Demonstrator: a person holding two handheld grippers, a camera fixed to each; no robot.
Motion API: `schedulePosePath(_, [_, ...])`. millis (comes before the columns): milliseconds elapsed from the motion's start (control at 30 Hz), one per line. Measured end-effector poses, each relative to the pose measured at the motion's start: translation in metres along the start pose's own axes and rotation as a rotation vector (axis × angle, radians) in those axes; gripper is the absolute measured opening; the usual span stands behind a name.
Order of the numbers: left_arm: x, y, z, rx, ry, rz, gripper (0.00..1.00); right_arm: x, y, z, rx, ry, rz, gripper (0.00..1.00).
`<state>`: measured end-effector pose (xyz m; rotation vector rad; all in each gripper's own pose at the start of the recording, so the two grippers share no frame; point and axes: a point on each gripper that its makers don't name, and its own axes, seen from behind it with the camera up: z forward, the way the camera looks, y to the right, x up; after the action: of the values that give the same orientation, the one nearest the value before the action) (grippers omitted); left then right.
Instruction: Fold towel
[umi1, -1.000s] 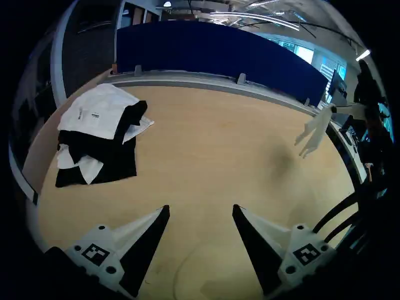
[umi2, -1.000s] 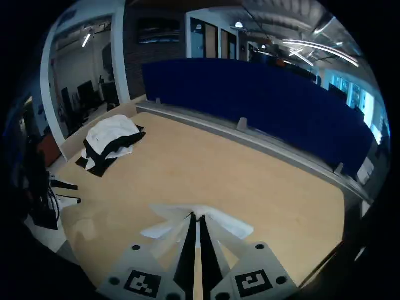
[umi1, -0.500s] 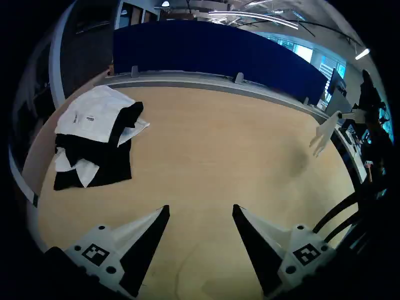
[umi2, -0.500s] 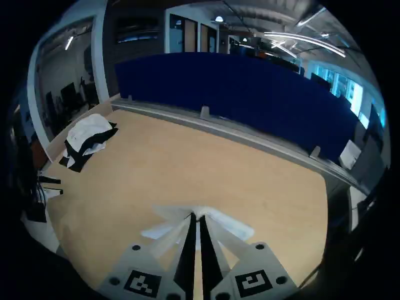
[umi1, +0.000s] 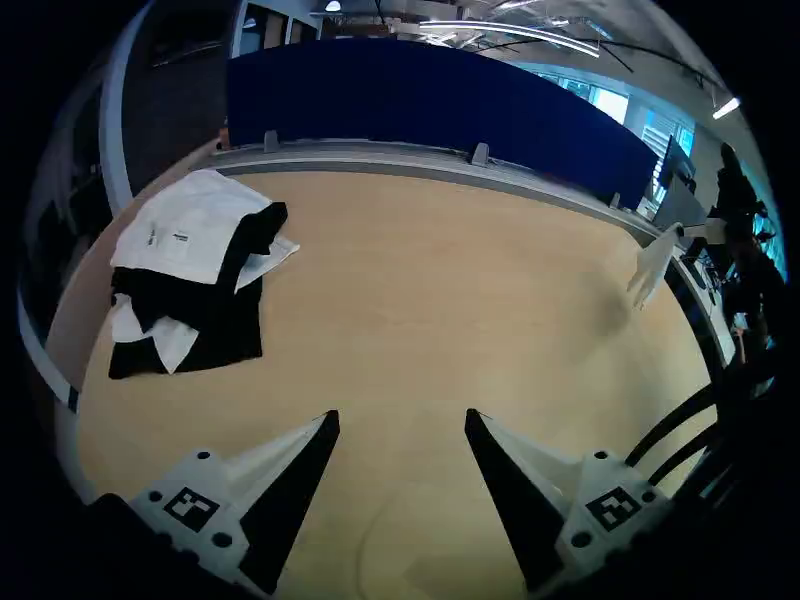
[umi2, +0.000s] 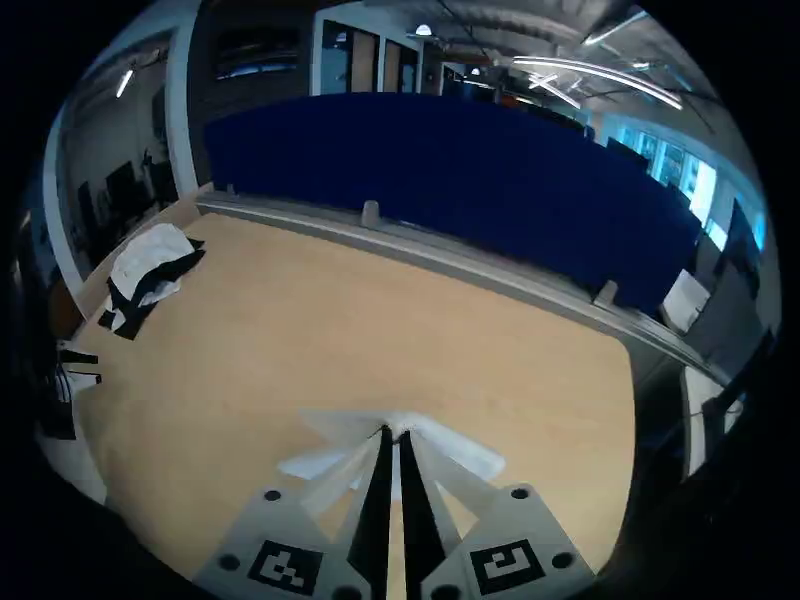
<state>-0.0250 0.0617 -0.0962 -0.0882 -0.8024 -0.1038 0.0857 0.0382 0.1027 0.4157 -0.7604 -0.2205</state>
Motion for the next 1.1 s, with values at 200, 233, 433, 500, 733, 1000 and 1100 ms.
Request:
schedulePosePath(200, [0.0, -0.001, -0.001, 0.008, 0.0, -0.008, 0.93, 0.004, 0.016, 0.01, -0.013, -0.009, -0.003, 0.05])
schedulePosePath(233, [-0.001, -0.001, -0.001, 0.009, -0.001, -0.01, 0.93, 0.005, 0.018, 0.011, -0.014, -0.009, -0.001, 0.05])
schedulePosePath(433, [-0.003, -0.002, 0.0, 0.017, -0.003, -0.014, 0.93, 0.011, 0.027, 0.023, -0.02, -0.008, 0.01, 0.05])
schedulePosePath(500, [-0.003, -0.002, 0.0, 0.02, -0.004, -0.014, 0.93, 0.012, 0.03, 0.027, -0.02, -0.009, 0.011, 0.05])
schedulePosePath(733, [-0.003, -0.002, -0.001, 0.028, -0.004, -0.019, 0.93, 0.015, 0.033, 0.038, -0.019, -0.015, 0.009, 0.05])
schedulePosePath(1000, [-0.003, 0.0, 0.0, 0.03, -0.006, -0.015, 0.93, -0.021, 0.029, 0.041, -0.008, -0.058, 0.021, 0.05])
schedulePosePath(1100, [-0.004, 0.001, 0.001, 0.028, -0.007, -0.015, 0.93, -0.046, 0.029, 0.038, -0.005, -0.088, 0.034, 0.05])
